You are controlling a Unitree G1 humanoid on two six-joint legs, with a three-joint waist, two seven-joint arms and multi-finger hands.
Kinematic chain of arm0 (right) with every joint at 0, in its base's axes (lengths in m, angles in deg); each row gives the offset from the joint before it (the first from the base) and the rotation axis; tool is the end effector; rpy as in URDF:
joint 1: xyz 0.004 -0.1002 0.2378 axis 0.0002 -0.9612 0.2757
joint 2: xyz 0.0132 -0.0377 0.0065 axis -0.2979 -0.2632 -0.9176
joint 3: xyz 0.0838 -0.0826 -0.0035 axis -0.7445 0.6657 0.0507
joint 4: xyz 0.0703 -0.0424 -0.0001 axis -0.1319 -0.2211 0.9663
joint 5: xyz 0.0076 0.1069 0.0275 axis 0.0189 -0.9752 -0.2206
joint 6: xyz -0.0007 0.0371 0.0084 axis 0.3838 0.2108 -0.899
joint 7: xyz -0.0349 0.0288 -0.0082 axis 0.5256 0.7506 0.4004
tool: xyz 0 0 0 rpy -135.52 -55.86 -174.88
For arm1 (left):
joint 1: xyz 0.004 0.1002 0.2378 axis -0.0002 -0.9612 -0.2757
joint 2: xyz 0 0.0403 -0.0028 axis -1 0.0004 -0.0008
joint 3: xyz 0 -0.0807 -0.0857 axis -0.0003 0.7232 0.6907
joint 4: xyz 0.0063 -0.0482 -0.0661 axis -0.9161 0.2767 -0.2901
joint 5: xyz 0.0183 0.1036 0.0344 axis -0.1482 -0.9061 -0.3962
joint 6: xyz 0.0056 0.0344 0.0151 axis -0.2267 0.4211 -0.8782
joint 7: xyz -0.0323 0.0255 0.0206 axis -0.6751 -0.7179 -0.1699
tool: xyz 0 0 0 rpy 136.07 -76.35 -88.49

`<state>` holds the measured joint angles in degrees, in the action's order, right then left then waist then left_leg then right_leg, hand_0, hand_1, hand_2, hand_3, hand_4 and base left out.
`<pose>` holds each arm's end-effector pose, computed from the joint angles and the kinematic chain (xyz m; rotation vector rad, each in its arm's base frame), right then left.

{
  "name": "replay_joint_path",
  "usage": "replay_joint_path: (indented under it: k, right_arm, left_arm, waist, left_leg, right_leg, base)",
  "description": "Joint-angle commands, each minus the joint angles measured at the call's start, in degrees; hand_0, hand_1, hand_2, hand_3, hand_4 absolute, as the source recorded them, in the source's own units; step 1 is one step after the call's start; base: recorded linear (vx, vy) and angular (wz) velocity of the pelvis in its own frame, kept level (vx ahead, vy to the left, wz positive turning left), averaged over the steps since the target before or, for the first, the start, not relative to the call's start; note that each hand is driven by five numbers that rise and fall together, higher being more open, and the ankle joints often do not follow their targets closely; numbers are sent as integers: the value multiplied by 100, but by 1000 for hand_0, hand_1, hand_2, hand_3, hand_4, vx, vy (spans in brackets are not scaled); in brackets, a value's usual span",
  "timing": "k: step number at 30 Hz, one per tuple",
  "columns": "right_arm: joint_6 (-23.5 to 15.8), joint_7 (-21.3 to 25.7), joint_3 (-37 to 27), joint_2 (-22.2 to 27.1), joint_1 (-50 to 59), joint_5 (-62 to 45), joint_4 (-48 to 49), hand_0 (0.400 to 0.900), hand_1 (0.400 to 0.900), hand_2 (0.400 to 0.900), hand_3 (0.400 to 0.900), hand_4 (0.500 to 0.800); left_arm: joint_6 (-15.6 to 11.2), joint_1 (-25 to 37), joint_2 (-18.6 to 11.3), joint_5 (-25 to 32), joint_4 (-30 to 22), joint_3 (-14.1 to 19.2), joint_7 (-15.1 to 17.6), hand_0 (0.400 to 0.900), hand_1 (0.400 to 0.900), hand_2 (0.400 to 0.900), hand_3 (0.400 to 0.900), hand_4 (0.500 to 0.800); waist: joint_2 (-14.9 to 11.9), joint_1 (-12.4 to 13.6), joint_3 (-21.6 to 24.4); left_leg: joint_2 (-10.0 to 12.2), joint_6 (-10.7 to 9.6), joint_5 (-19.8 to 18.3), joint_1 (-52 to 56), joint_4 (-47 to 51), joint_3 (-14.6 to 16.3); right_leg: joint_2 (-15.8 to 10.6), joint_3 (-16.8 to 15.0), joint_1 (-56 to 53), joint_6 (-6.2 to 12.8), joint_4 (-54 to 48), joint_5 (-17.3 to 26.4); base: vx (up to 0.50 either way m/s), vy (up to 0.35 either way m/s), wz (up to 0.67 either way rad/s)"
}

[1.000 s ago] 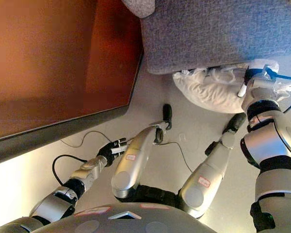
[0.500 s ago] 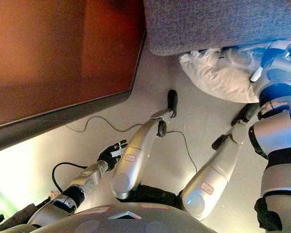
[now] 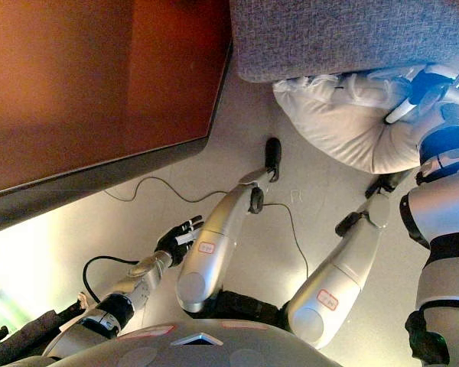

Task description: Pick up the pillow and put it on the sofa.

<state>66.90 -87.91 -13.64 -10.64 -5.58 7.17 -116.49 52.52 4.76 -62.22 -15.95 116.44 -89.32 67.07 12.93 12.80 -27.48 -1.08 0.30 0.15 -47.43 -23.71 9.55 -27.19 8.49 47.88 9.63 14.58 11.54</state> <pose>0.3584 -0.3242 0.1945 -1.3467 0.6359 -0.2155 0.1631 0.1894 -0.1008 -0.2284 0.7808 -0.0707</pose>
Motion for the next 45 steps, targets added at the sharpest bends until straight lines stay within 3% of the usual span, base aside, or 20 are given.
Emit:
replay_joint_path:
  k: [1,10,18,26,31,39,45]
  right_arm:
    - [-449,29,317,541,888,-322,659,400,400,400,400,500]
    - [-724,-451,229,468,424,-582,808,400,400,400,400,500]
    - [-1061,-1073,-108,281,-508,-1285,1271,400,400,400,400,500]
    - [-1308,-1396,-515,144,-1444,-1903,1889,400,400,400,400,500]
    - [-1380,-1590,-620,76,-1764,-2083,2252,400,400,400,400,500]
    - [-1084,-2343,-913,3,-2390,-2881,3448,400,400,400,400,500]
    - [-472,-2943,-1338,-160,-2541,-4231,4321,400,400,400,400,500]
  left_arm:
    - [131,-724,-434,154,-230,-43,28,900,900,900,900,800]
    - [224,-661,-512,-92,107,121,-252,900,900,900,900,800]
    - [317,-430,-618,-531,702,486,-299,900,900,900,900,800]
    - [406,-364,-801,-901,1241,843,-203,900,900,900,900,800]
    - [331,-392,-786,-1104,1581,976,-169,900,900,900,900,800]
    - [416,-628,-734,-1591,1998,1416,-19,900,900,900,900,800]
    - [608,-774,-771,-2087,2263,1656,-65,900,900,900,900,800]
  waist:
    - [1043,3,-232]
    - [727,-97,-232]
    - [40,-195,-230]
    - [-634,-218,362]
    - [-847,-240,696]
    - [-1200,-305,1389]
    - [-1384,-232,1818]
  left_leg:
    - [161,-516,777,608,1341,-487]
    - [259,-525,745,1386,1593,-421]
    - [435,-541,600,2538,1797,-247]
    - [732,-635,636,3389,2387,-124]
    - [834,-693,694,3805,2712,-109]
    - [983,-760,646,4328,2810,-77]
    - [1047,-753,537,4713,2792,-77]
  right_leg:
    - [50,135,-191,115,577,-640]
    - [85,460,-1072,158,156,-536]
    - [228,899,-2449,215,-322,-443]
    - [567,1218,-3460,259,-976,-344]
    - [756,1348,-3957,257,-1302,-339]
    - [948,1501,-4579,222,-1675,-298]
    - [980,1621,-4998,198,-1607,-433]
  base:
    - [9,-54,-3]
    - [16,-59,-2]
    - [46,-141,-5]
    - [96,-186,-2]
    - [103,-125,0]
    - [167,-71,3]
    - [206,-36,12]
